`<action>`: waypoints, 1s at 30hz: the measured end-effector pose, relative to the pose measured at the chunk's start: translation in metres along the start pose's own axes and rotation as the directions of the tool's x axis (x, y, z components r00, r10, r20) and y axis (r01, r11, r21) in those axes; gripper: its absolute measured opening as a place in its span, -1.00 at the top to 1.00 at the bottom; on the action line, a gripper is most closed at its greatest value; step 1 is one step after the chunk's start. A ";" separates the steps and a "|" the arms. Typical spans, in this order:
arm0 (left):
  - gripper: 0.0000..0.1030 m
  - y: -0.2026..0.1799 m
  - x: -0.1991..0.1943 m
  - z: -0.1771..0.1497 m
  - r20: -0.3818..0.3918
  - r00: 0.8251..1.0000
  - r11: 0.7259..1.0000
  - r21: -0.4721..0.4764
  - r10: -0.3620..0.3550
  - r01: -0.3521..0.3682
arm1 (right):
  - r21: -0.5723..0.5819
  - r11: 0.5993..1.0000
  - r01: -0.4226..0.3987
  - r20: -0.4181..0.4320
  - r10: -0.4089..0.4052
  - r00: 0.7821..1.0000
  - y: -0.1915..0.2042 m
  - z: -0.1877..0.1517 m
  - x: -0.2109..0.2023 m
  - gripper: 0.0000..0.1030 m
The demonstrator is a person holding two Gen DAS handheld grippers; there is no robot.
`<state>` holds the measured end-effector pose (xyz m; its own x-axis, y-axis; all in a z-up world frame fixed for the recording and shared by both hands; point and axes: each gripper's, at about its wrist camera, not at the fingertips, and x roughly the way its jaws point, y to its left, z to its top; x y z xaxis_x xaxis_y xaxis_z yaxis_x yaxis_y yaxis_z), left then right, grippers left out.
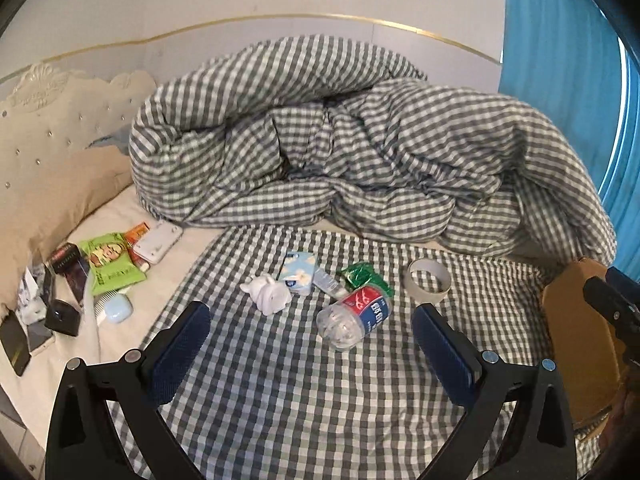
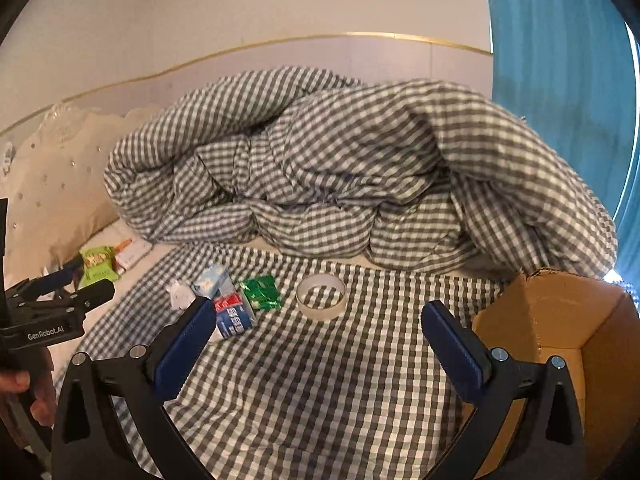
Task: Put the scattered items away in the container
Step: 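Bring both grippers back over the remaining items on the bed, then grasp the clear cotton-swab jar with the left gripper while the right gripper grasps the tape roll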
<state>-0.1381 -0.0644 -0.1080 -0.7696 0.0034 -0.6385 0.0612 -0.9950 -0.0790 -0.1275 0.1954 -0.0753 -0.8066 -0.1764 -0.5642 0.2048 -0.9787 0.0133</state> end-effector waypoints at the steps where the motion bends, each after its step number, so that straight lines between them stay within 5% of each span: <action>1: -1.00 -0.002 0.006 -0.001 -0.006 1.000 1.000 0.004 -0.003 0.003 | -0.003 1.000 0.004 -0.008 -0.004 1.000 -0.001 0.000 0.004 -0.99; 18: -1.00 -0.040 0.128 -0.020 -0.101 0.994 0.987 0.147 -0.051 0.066 | -0.002 0.999 0.032 -0.125 -0.032 0.992 -0.026 -0.012 0.079 -0.99; 24: -1.00 -0.044 0.159 -0.014 -0.146 0.975 0.938 0.283 -0.165 0.201 | -0.007 1.000 0.030 -0.146 -0.031 0.989 -0.031 -0.015 0.091 -0.99; 30: -1.00 -0.056 0.183 -0.023 -0.216 0.962 0.896 0.374 -0.165 0.238 | -0.010 1.000 0.026 -0.161 -0.028 0.987 -0.031 -0.015 0.099 -0.99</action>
<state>-0.2680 -0.0057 -0.2380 -0.6133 0.1888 -0.7669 -0.3660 -0.9284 0.0642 -0.2055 0.2101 -0.1445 -0.7123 -0.1302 -0.6897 0.1891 -0.9819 -0.0099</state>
